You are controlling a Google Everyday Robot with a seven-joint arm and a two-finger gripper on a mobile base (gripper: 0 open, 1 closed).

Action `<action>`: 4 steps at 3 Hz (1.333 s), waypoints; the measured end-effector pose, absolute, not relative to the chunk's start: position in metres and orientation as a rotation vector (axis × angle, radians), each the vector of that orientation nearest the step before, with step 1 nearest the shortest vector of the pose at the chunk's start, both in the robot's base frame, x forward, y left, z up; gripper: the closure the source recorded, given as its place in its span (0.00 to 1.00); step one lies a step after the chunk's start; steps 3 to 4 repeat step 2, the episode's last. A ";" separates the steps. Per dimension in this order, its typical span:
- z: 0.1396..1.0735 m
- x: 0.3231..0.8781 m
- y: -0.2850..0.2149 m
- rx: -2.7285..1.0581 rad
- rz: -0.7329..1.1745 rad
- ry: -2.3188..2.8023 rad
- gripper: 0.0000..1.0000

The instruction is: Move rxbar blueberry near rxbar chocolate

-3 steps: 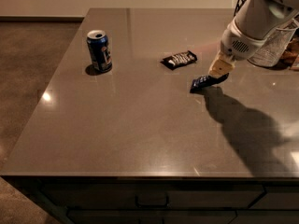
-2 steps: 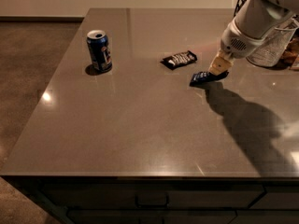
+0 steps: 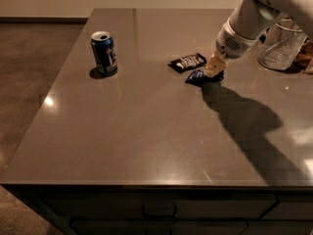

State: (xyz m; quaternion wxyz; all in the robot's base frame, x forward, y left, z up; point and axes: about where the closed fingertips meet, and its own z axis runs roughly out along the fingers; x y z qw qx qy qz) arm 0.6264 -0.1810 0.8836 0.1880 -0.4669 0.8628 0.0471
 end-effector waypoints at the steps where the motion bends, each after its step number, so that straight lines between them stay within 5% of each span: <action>1: 0.882 0.626 -0.180 -1.316 0.134 2.429 0.13; 2: 0.880 0.627 -0.179 -1.319 0.136 2.429 0.00; 4: 0.880 0.627 -0.179 -1.319 0.136 2.429 0.00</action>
Offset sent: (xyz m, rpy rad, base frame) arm 0.0000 0.0005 -0.0015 -0.0004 0.0019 0.0015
